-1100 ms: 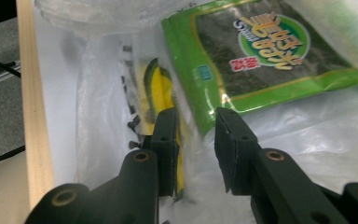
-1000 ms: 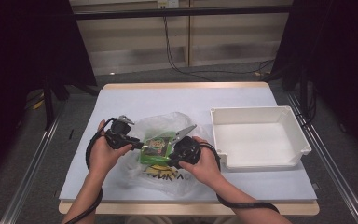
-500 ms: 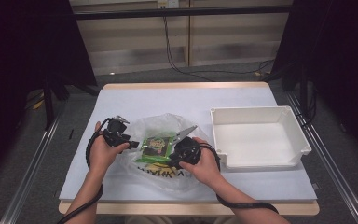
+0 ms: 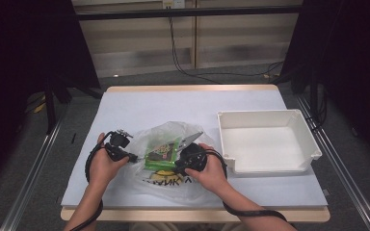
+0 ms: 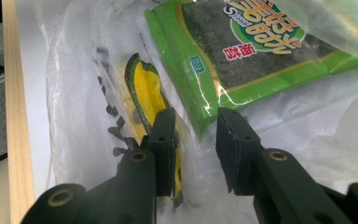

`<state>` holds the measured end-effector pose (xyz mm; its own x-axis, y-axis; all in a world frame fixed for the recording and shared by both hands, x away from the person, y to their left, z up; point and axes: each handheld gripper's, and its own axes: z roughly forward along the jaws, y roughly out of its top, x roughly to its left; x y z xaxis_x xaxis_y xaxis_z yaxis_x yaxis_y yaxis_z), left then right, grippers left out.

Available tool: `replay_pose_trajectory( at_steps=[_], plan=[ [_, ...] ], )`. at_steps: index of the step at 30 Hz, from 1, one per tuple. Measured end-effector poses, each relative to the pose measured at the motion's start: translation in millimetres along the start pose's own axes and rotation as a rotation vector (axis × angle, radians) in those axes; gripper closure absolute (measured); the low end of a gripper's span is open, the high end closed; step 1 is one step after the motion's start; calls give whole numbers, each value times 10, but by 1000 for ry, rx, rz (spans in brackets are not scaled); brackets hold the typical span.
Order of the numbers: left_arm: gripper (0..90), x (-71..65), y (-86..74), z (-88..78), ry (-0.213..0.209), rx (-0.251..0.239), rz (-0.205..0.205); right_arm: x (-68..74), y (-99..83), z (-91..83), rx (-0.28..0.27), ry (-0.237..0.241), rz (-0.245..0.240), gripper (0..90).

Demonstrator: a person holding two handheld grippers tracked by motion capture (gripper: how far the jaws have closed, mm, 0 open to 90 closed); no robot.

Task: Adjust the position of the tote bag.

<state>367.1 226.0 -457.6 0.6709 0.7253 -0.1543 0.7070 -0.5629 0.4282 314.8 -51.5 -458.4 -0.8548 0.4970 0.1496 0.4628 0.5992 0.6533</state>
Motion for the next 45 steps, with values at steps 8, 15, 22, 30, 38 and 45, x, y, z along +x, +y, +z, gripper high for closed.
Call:
replay_pose_trajectory(
  at_steps=[8,15,22,30,38,45],
  plan=[
    [900,-35,-105,-79,-29,25,3,-5,-3,-6,0,0,-4,695],
    [899,-17,35,-259,-30,-67,4,-51,23,-45,0,-7,-1,695],
    [805,99,137,-322,1,-124,-12,-76,103,-89,-4,-15,-7,692],
    [536,30,169,-431,-38,-160,-11,-69,106,-83,-8,-14,-3,695],
    [577,-120,296,-463,-70,-187,66,-41,106,-45,-8,-12,-9,716],
    [772,-203,461,-191,-95,-143,153,-85,176,-39,5,-26,19,841]
  ],
)
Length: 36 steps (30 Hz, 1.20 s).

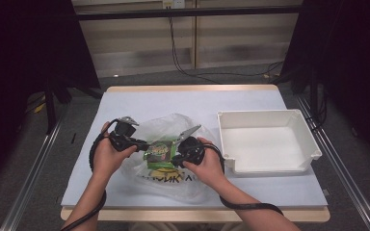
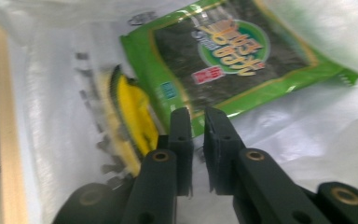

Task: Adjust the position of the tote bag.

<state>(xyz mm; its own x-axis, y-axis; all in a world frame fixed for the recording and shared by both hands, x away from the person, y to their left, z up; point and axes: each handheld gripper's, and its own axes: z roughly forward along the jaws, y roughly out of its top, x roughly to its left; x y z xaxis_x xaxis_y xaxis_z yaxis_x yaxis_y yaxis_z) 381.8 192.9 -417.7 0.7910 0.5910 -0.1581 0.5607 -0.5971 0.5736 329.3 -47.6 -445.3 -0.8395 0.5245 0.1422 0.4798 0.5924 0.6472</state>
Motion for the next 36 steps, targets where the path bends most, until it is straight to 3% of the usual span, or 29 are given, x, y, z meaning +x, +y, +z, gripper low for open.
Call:
replay_pose_trajectory(
  at_steps=[3,5,6,8,11,12,15,17,18,20,21,22,25,26,27,29,30,32,36],
  plan=[
    [805,31,47,90,2,0,7,-63,71,-2,-2,-20,-5,863],
    [796,38,64,175,-17,-23,-33,-95,127,-5,2,-34,8,865],
    [795,74,78,184,-5,19,12,-114,154,-3,3,-41,5,865],
    [780,107,92,245,14,36,20,-146,203,14,6,-52,9,865],
    [736,194,80,291,78,43,-5,-173,230,55,15,-63,30,863],
    [735,220,66,302,95,9,-34,-185,233,73,15,-57,40,863],
    [742,315,27,318,103,-1,-84,-182,224,129,22,-49,49,857],
    [751,326,7,336,117,-13,-88,-195,206,166,18,-55,44,833],
    [752,311,4,353,117,-31,-107,-200,200,175,21,-57,59,821],
    [770,310,6,343,109,-11,-86,-214,194,200,11,-63,83,795],
    [775,290,6,350,103,-22,-113,-220,193,211,9,-77,85,773],
    [782,291,6,338,97,-5,-96,-225,194,223,-7,-63,102,737],
    [816,272,-8,327,88,-15,-111,-222,208,257,-5,-80,125,681],
    [830,290,-11,301,79,12,-75,-222,206,266,-10,-83,134,682],
    [842,268,-19,312,82,-12,-109,-223,205,268,-13,-83,145,677],
    [855,282,-27,284,75,11,-79,-208,216,261,-15,-92,178,616],
    [857,260,-34,300,76,-10,-102,-211,215,249,-19,-97,180,602],
    [859,249,-36,303,86,-15,-103,-220,205,220,-8,-133,191,604],
    [859,224,-29,292,93,3,-86,-226,168,279,32,-120,196,587]
  ],
)
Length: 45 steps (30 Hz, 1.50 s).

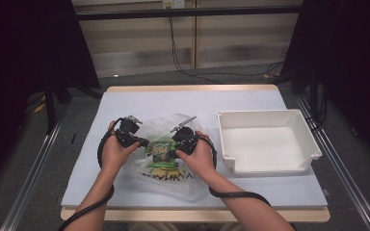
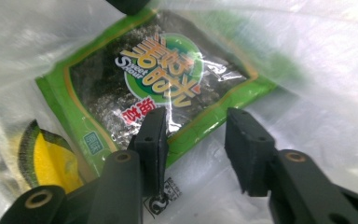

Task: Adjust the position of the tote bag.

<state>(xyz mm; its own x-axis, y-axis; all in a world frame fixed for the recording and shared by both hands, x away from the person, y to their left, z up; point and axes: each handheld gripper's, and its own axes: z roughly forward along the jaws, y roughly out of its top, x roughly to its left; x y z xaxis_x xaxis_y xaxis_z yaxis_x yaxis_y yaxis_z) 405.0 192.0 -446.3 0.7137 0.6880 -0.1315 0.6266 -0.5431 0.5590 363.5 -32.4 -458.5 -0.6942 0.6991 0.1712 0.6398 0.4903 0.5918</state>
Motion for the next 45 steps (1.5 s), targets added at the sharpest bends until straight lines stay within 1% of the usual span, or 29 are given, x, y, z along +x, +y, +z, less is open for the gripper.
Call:
replay_pose_trajectory(
  at_steps=[1,3,4,5,6,7,8,9,10,11,13,14,15,18,20,21,24,25,27,29,31,33,34,35,36,38,39,41,45],
  plan=[
    [859,-11,-2,-2,10,-4,2,-2,2,3,-5,-2,-4,605],
    [868,16,4,-29,4,26,51,-16,13,-8,-3,-4,-12,717],
    [879,16,3,-29,-1,12,40,-28,14,-22,-6,7,-12,773],
    [893,34,7,-42,4,17,52,-35,11,-31,-11,15,-13,798],
    [900,24,9,-36,13,2,35,-45,9,-45,-6,36,-28,900],
    [900,12,13,-26,33,-18,22,-34,6,-51,10,46,-41,900],
    [900,25,24,-32,38,1,44,-25,-3,-52,20,38,-58,900],
    [900,18,35,-28,48,1,42,-6,-7,-38,58,17,-80,900],
    [900,9,34,-16,55,-12,26,0,-39,6,84,26,-88,900],
    [900,28,38,-18,63,-4,39,-6,-68,41,97,40,-89,900],
    [900,62,41,-17,62,2,30,-13,-113,42,68,45,-66,900],
    [900,71,39,-5,56,-4,14,-17,-120,28,46,43,-55,868],
    [900,73,35,8,60,-13,13,-13,-115,9,37,24,-48,813],
    [900,86,53,-29,88,-24,27,-19,-72,-52,1,21,-37,813],
    [900,123,58,-43,84,-47,-2,-14,-36,-84,-18,17,-22,777],
    [900,160,66,-58,84,-15,20,-22,-21,-86,-25,18,-25,775],
    [900,199,61,-29,108,-22,27,-45,17,-69,-23,7,-23,800],
    [900,211,63,-27,105,-15,19,-59,28,-62,-22,0,-6,823],
    [900,243,57,-13,105,-20,15,-110,52,-42,-18,-25,-8,841],
    [900,270,45,12,123,-24,10,-154,76,-14,-10,-24,19,859],
    [900,307,41,29,109,-8,19,-185,109,13,-3,-41,14,872],
    [900,321,33,62,122,-30,0,-212,138,40,1,-51,32,894],
    [900,347,32,63,114,-11,11,-236,152,61,3,-54,16,894],
    [900,363,26,81,117,-4,6,-243,164,79,3,-55,31,894],
    [900,372,15,108,132,-8,-3,-256,172,97,0,-60,32,895],
    [900,390,-13,160,132,5,-18,-272,186,131,9,-58,26,896],
    [900,406,-31,165,124,13,-10,-275,189,144,12,-63,32,895],
    [900,417,-53,155,112,7,-20,-301,195,172,12,-71,29,895],
    [900,436,-98,104,118,19,-14,-334,191,209,17,-79,45,890]
  ],
)
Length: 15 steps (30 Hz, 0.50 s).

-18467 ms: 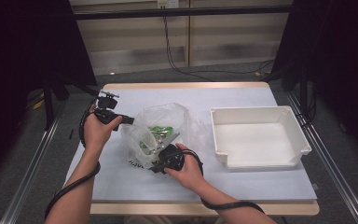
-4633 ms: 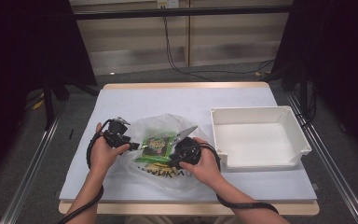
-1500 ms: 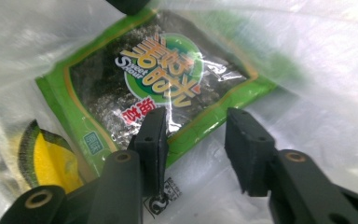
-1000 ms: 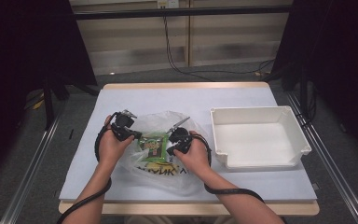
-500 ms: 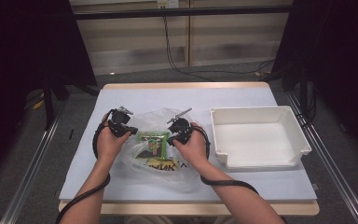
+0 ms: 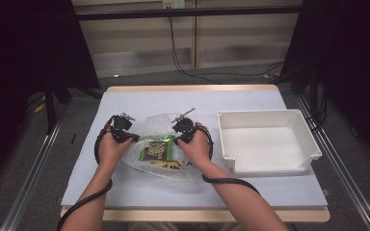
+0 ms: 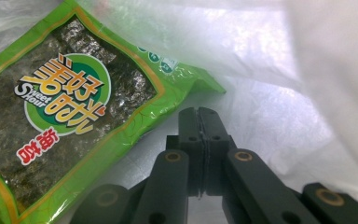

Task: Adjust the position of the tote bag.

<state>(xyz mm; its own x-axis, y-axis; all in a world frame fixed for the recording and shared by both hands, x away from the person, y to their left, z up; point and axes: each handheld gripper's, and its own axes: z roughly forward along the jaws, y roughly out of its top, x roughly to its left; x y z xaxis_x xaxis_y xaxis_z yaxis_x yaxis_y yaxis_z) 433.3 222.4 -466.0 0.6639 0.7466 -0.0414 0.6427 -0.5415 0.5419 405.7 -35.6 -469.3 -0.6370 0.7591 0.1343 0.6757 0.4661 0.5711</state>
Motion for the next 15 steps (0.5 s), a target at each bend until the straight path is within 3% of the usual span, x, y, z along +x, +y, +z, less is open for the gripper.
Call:
replay_pose_trajectory(
  at_steps=[4,10,15],
  plan=[
    [900,19,-58,-43,-5,-1,-21,27,0,-50,-32,4,12,828],
    [900,-9,-90,-66,-23,1,-12,79,37,-182,-83,49,39,699],
    [900,-71,-96,-59,-34,0,-4,152,56,-91,-46,67,42,619]
  ],
)
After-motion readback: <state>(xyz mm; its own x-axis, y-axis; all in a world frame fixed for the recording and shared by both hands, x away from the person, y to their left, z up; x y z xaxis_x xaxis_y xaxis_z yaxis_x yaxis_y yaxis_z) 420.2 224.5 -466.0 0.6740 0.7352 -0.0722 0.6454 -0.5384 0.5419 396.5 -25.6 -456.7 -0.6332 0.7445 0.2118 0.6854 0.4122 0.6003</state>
